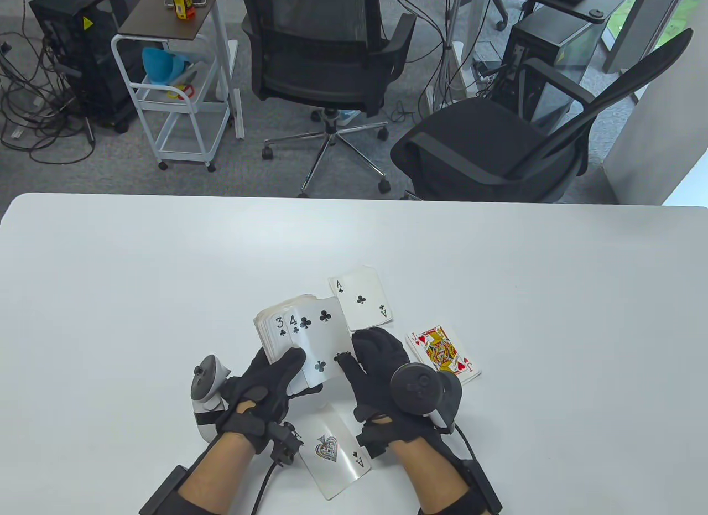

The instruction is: Playing card suit sorting

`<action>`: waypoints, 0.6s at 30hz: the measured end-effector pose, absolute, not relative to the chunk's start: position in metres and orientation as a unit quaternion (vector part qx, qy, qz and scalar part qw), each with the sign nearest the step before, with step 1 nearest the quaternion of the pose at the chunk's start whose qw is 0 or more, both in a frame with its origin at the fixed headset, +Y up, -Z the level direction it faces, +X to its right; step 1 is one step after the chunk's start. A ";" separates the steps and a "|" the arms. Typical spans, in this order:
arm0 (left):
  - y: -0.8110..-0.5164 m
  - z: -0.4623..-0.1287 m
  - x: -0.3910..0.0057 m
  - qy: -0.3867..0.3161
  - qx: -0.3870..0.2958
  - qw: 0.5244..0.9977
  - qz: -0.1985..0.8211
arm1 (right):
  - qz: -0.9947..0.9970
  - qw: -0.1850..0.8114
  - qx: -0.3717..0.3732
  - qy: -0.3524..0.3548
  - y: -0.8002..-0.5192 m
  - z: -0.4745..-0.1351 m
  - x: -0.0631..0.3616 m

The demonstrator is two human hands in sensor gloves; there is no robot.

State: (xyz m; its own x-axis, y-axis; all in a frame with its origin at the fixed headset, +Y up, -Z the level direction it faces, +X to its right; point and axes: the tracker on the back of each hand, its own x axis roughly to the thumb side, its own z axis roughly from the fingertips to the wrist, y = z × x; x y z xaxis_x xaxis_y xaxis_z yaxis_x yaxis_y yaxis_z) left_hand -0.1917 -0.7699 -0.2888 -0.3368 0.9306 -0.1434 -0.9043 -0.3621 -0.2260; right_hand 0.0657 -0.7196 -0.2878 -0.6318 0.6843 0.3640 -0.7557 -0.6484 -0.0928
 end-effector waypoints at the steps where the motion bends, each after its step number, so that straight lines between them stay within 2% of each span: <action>1: -0.770 -0.288 -0.193 -0.050 -0.121 0.562 0.817 | 0.899 0.398 0.140 -0.120 -0.720 -0.289 0.067; 7: -0.767 -0.288 -0.195 -0.052 -0.111 0.549 0.827 | 0.887 0.442 0.081 -0.107 -0.715 -0.293 0.088; 10: -0.760 -0.288 -0.193 -0.072 -0.108 0.551 0.824 | 0.893 0.428 0.025 -0.136 -0.708 -0.308 0.110; 12: -0.755 -0.289 -0.193 -0.083 -0.103 0.554 0.822 | 0.894 0.430 0.003 -0.129 -0.704 -0.318 0.120; 18: -0.745 -0.294 -0.206 -0.091 -0.053 0.584 0.805 | 0.956 0.282 -0.011 -0.077 -0.686 -0.367 0.105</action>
State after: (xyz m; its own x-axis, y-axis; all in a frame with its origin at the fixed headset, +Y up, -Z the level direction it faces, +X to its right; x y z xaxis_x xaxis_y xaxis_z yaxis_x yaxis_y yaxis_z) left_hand -0.2061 -0.7447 -0.2945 -0.3129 0.9495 0.0214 -0.9304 -0.3019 -0.2077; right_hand 0.1049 -0.6864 -0.3666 -0.8407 0.5410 0.0235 -0.5377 -0.8290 -0.1538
